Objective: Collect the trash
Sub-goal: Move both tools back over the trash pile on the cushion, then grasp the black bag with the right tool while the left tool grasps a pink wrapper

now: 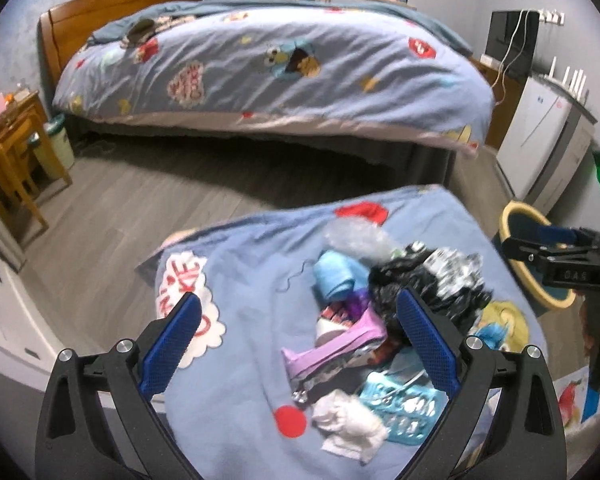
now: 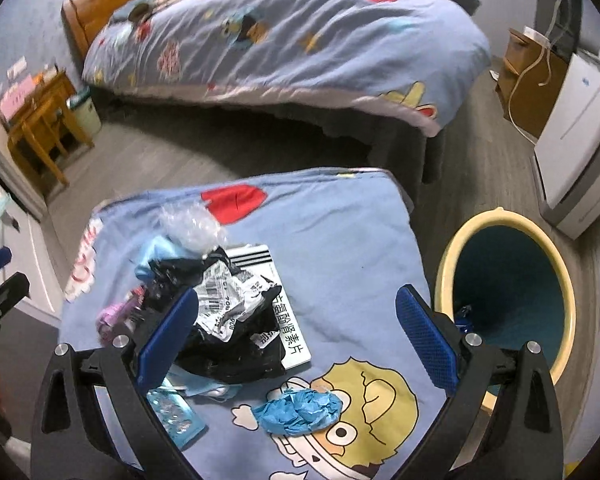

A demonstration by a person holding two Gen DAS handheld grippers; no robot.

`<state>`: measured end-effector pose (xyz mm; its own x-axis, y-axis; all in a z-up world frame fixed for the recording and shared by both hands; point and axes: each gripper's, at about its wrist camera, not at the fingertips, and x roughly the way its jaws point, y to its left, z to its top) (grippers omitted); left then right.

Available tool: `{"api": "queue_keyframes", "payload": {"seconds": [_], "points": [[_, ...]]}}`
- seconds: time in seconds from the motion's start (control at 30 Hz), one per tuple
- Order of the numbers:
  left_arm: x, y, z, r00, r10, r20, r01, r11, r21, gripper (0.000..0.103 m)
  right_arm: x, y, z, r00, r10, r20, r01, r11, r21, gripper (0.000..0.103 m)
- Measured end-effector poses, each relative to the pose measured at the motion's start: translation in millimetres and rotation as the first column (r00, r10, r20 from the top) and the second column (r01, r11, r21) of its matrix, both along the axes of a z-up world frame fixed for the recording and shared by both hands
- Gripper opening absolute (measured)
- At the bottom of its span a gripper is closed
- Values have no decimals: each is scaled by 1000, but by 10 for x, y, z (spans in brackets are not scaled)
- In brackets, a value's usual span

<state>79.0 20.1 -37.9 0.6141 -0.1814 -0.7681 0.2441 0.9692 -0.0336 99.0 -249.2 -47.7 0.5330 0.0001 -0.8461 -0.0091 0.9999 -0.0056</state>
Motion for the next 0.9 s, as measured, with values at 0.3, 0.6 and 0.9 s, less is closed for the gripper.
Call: {"api": "queue_keyframes", "payload": {"seconds": [0.3,0.6,0.9], "points": [[69,-188,-437,993,-55,-103,62,996,66,97,137,61,-319,996,-23,-83,26,999,38,97],[80,-443,-836,966,-164,-197,193,972,137,97,242,108,-550,989,-25,-148,38,996,86,97],[97,-497,-927,953,-190,-235,224,966,131,67,248,77,-626,980,-12,-200,60,970,234,81]]}}
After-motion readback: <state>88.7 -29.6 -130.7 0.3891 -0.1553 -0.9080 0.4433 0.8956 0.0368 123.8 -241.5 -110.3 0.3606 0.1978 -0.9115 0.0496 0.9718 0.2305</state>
